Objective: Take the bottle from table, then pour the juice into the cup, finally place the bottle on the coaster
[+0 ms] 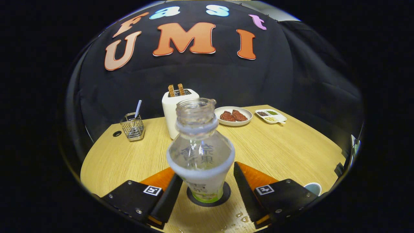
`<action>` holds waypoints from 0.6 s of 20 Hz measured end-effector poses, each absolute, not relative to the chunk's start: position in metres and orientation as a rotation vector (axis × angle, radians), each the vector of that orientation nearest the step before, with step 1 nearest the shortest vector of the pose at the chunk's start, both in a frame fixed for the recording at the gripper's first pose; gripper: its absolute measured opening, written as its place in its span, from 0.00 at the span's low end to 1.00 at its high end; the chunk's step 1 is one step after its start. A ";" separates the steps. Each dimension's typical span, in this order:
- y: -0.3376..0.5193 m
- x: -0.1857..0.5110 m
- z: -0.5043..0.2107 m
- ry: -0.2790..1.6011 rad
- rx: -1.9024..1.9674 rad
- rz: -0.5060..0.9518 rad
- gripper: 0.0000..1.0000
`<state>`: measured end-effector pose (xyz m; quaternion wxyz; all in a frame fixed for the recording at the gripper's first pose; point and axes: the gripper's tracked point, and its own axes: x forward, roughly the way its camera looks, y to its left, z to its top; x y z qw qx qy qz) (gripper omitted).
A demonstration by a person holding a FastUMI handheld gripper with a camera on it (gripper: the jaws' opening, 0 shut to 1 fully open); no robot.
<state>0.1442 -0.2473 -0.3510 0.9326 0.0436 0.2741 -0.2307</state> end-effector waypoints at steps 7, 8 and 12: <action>-0.236 0.130 -0.337 0.537 0.081 -0.444 0.97; -0.235 0.127 -0.332 0.530 0.083 -0.440 0.97; -0.232 0.109 -0.291 0.471 0.086 -0.455 0.97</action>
